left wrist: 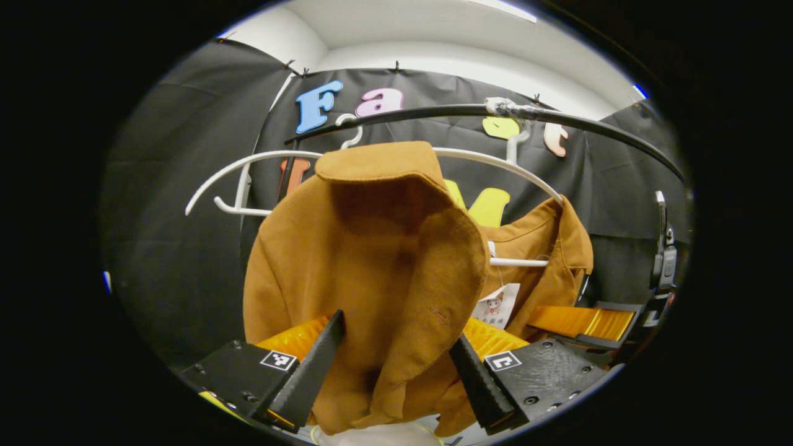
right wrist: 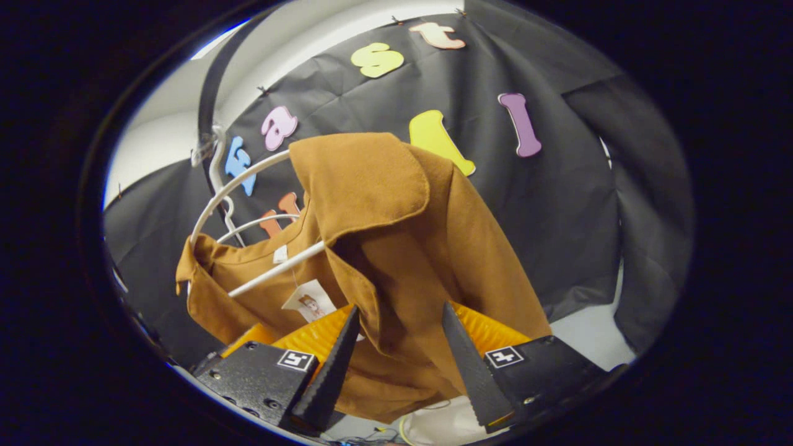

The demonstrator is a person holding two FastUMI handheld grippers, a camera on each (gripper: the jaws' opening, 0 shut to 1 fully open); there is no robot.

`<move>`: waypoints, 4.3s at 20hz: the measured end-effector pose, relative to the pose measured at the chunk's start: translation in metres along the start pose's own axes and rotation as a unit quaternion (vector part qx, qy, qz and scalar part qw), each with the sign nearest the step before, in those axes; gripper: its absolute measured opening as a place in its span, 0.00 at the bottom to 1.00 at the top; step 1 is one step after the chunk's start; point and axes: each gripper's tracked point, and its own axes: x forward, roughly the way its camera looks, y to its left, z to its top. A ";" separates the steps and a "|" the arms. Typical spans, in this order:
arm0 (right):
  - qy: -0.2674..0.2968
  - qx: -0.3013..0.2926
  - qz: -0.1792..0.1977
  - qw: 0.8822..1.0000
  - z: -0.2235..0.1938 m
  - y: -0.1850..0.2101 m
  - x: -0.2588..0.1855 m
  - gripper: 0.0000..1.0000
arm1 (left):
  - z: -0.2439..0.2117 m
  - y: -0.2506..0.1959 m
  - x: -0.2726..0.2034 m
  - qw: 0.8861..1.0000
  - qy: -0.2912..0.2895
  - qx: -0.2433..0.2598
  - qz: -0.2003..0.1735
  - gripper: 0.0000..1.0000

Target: Grasp the clothes on the hanger with both hands and then place them into the laundry hamper below.

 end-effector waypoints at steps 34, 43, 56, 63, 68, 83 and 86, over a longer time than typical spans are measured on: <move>-0.123 0.189 0.035 0.973 0.114 -0.052 -0.025 0.09 | 0.110 0.081 -0.035 0.996 -0.066 -0.056 0.021 0.00; -0.135 0.235 0.067 0.960 0.148 -0.061 -0.021 0.09 | 0.108 0.121 -0.023 0.995 -0.045 -0.084 0.030 0.00; -0.072 0.280 0.051 0.956 0.124 -0.107 0.018 0.04 | 0.017 0.116 -0.003 0.991 0.038 -0.130 -0.004 0.00; -0.035 0.265 0.027 0.963 0.078 -0.118 0.009 0.04 | -0.004 0.106 -0.020 0.989 0.057 -0.136 -0.022 0.01; 0.018 0.223 0.016 0.975 0.034 -0.109 0.001 0.04 | -0.033 0.079 -0.038 0.985 0.087 -0.143 -0.051 0.01; 0.139 0.111 0.145 0.973 -0.045 0.028 -0.062 0.00 | -0.015 -0.040 -0.094 0.975 0.094 -0.067 -0.189 0.06; 0.144 0.107 0.176 0.968 -0.044 0.054 -0.072 0.04 | -0.001 -0.054 -0.101 0.972 0.088 -0.060 -0.208 0.06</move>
